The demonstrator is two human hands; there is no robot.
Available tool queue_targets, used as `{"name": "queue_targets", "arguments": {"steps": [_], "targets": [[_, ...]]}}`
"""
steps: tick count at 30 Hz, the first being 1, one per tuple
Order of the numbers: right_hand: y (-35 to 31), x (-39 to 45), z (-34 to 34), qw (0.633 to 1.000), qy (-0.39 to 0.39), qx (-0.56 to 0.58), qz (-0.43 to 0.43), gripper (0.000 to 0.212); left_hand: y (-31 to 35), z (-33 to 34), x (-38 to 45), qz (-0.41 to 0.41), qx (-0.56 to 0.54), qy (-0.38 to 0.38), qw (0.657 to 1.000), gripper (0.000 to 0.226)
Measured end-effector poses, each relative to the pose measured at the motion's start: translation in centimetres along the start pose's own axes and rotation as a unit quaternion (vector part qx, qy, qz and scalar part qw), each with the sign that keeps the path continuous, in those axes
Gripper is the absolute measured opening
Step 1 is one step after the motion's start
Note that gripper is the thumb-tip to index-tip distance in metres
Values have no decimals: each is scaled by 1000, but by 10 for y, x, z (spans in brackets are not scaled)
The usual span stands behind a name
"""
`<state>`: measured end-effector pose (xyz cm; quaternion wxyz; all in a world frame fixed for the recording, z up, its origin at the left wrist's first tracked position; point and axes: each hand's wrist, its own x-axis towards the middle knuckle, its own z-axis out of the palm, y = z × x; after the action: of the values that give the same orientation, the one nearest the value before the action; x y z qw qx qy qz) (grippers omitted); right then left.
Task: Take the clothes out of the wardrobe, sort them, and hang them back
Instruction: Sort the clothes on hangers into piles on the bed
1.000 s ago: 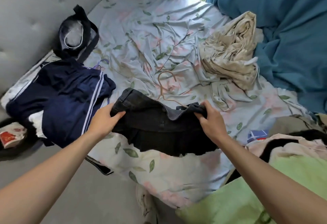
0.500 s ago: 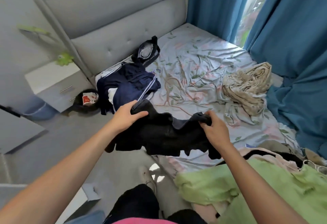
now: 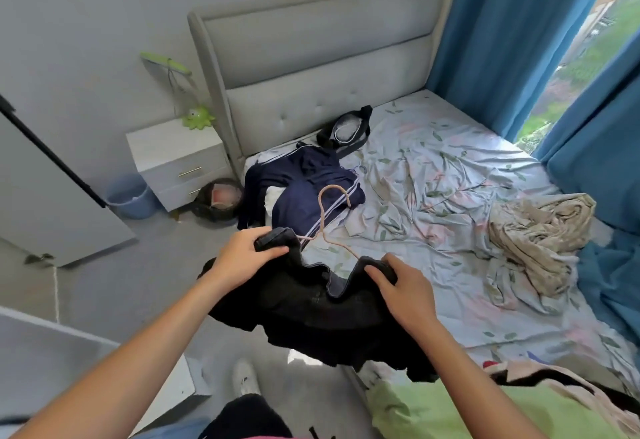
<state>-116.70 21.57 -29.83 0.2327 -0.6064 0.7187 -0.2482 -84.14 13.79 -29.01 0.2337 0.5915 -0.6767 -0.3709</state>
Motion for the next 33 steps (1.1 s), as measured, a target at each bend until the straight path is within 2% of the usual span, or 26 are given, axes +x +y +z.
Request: {"name": "queue_targets", "arguments": {"steps": [2,5,10,12,14,17,21,25,33], "targets": [[-20,17,23,1000,9,6,8,39,-19,-25,13,5,7,0,1000,21],[-54,45,61,999,28,14,20,40,-58,-70,40,20,42,-1,999,37],[-104,89,121,997,45,37,44,33,-117,-143,87,17,91,-12,996,12],[-123,103,137,997,44,42,54,32,-130,-165,108,8,122,-13,992,14],[-139,119,148,995,40,52,70,32,-133,-179,134,19,151,-2,988,27],[-149,146,156,993,45,70,87,35,-123,-190,172,47,189,15,981,45],[-146,192,158,994,44,46,85,35,-127,-189,229,57,220,-1,974,34],[-133,245,172,994,28,21,99,39,-138,-173,286,61,221,6,973,35],[-110,344,209,984,1,72,162,37,-145,-164,398,46,234,-60,969,32]]}}
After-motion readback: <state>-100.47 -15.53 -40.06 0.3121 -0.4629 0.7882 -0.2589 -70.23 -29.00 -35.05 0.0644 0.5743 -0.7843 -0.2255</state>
